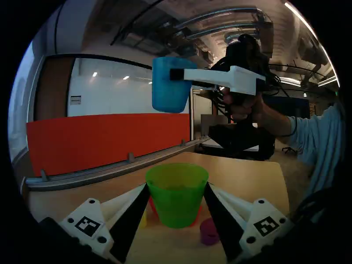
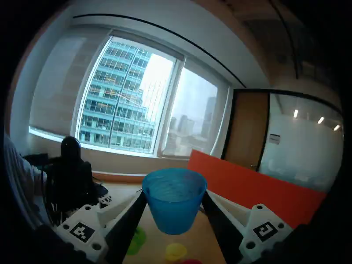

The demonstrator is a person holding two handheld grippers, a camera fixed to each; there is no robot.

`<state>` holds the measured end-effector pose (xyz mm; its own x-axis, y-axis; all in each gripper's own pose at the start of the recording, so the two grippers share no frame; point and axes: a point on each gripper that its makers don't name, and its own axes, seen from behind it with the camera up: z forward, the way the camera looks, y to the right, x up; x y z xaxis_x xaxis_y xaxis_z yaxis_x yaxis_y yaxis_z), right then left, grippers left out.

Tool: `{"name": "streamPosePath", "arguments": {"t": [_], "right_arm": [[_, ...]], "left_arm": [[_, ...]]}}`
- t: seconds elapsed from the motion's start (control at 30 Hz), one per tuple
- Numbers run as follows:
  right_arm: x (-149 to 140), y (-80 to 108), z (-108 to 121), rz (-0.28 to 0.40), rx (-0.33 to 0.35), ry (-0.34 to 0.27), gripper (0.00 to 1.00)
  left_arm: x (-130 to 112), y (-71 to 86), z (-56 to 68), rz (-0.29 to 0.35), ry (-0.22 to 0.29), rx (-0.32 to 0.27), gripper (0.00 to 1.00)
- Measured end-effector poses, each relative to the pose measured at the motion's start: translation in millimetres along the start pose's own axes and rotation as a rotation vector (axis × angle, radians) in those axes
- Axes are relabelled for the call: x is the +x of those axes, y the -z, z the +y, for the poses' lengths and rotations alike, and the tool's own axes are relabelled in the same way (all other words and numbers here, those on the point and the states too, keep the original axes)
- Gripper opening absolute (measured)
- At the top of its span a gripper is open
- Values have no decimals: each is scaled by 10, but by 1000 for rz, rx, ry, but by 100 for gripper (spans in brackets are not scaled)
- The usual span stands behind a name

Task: Pour water

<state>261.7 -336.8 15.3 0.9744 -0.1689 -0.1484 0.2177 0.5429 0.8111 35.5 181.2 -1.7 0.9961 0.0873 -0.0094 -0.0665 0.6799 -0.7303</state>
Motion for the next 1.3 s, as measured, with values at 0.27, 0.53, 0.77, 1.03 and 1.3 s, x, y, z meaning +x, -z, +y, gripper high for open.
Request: {"name": "streamPosePath", "arguments": {"t": [0.27,0.53,0.77,1.03,1.3], "right_arm": [[32,36,-23,8,26,-201,88],[-106,106,89,-25,-10,-185,89],[-247,235,216,-57,-50,-171,89],[-429,511,467,-71,-110,-181,89],[-543,775,700,-77,-166,-182,88]], "left_arm": [[5,-23,-20,-4,-3,6,85],[-40,-20,-65,-16,-7,18,84],[-59,6,-119,-22,-8,30,85],[-162,48,-193,-43,-12,52,85],[-215,93,-214,-54,-14,68,85]]}}
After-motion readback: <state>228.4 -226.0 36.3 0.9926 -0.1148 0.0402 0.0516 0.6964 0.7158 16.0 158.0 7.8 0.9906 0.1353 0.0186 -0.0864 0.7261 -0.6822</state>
